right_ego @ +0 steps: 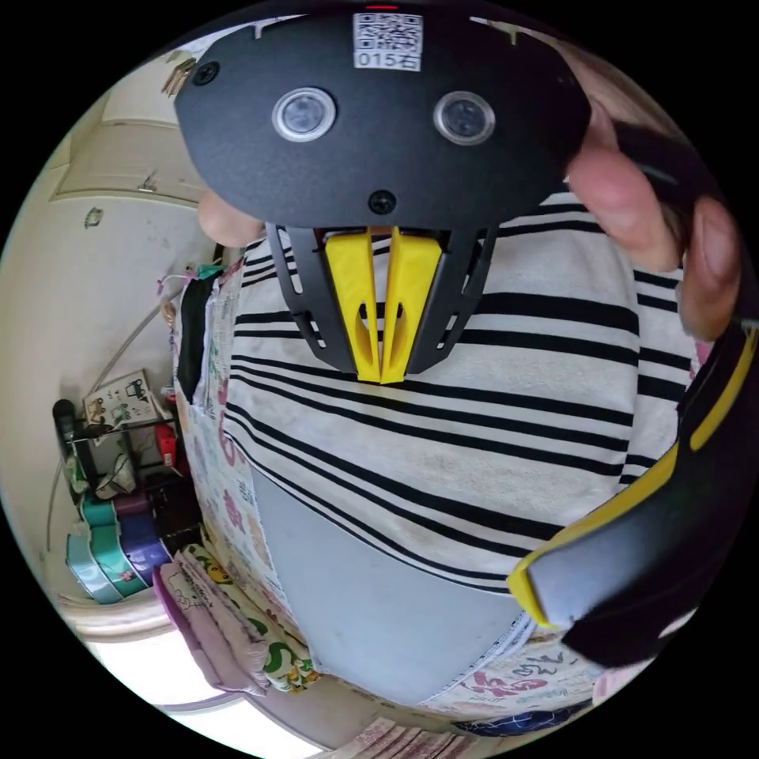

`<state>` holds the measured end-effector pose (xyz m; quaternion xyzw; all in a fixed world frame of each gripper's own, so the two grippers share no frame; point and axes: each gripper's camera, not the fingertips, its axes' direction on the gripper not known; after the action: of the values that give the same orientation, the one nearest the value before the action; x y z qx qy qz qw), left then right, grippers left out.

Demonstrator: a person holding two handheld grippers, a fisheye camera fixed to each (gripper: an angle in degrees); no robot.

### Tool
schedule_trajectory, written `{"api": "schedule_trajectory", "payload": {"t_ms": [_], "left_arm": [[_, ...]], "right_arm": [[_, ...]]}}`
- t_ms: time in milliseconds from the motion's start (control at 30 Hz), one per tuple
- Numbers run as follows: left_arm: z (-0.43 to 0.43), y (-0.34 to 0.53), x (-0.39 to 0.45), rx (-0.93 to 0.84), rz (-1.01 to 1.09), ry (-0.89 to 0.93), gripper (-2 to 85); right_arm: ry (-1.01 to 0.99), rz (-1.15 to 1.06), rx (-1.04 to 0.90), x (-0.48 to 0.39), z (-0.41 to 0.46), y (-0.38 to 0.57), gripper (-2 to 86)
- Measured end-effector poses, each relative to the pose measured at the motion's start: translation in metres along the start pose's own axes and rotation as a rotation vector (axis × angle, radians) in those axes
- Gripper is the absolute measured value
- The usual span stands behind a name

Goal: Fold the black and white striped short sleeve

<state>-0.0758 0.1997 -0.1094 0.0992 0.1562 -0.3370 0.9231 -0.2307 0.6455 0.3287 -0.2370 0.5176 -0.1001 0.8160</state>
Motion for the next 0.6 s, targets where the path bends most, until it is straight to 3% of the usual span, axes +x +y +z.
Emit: {"api": "schedule_trajectory", "payload": {"t_ms": [133, 300, 600], "left_arm": [[-0.005, -0.002, -0.001, 0.018, -0.002, -0.039, -0.9], [-0.013, 0.0, -0.009, 0.054, -0.036, -0.047, -0.9], [-0.015, 0.0, -0.011, 0.05, -0.053, -0.043, -0.9]], "right_arm": [[0.035, 0.0, -0.013, 0.001, 0.039, 0.024, -0.9], [0.125, -0.154, -0.047, -0.005, 0.093, 0.061, -0.6], [0.139, -0.164, -0.042, 0.016, 0.163, 0.127, -0.5]]}}
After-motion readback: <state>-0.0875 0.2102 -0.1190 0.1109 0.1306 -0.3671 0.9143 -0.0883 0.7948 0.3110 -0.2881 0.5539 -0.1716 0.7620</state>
